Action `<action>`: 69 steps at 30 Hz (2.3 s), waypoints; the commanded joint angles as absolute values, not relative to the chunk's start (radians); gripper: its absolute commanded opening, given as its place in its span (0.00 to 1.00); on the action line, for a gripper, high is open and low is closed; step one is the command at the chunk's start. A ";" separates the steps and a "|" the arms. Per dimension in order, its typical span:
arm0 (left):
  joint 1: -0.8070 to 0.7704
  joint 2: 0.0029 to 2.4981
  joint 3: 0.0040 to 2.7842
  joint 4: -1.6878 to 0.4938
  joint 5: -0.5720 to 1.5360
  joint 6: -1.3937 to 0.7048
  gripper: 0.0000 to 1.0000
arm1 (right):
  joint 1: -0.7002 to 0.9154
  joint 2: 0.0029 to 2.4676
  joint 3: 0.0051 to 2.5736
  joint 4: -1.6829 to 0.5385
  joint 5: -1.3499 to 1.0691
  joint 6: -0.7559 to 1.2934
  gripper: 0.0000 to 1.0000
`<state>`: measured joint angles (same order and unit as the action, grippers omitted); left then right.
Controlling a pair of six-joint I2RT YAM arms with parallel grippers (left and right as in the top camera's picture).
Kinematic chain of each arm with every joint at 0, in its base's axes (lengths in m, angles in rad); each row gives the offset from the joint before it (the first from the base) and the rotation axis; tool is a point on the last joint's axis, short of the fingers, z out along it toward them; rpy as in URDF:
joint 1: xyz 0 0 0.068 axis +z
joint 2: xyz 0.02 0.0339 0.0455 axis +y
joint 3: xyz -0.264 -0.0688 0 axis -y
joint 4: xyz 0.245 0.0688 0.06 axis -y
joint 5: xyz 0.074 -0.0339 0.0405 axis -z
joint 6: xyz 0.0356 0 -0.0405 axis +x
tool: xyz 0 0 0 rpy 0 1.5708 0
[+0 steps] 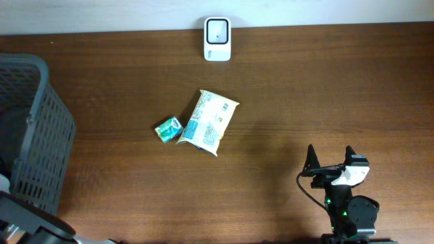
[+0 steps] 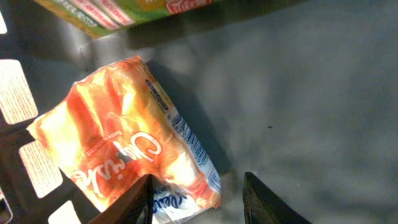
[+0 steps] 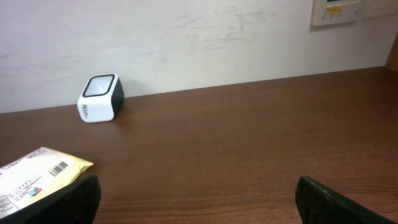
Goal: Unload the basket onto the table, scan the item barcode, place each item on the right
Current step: 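Reach into the basket and grasp the orange snack box, then place the orange box on the table next to the teal box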
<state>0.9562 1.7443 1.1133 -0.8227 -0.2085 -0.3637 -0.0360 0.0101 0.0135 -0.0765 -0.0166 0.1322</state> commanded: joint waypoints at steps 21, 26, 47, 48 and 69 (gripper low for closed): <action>0.750 1.411 1.613 -0.937 0.146 -0.294 0.00 | -0.040 0.004 0.006 -0.078 -0.008 0.135 0.99; 0.495 1.267 1.629 -0.865 0.142 -0.266 0.00 | -0.040 0.004 0.006 -0.078 -0.008 0.135 0.99; -0.188 2.096 1.618 -1.278 -0.124 0.000 0.00 | -0.040 0.004 0.006 -0.078 -0.008 0.135 0.99; -0.190 2.103 1.618 -1.279 -0.120 0.000 0.00 | -0.040 0.004 0.006 -0.078 -0.008 0.135 0.99; -0.403 2.109 1.924 -1.370 -0.193 -0.015 0.61 | -0.040 0.004 0.006 -0.078 -0.008 0.135 0.99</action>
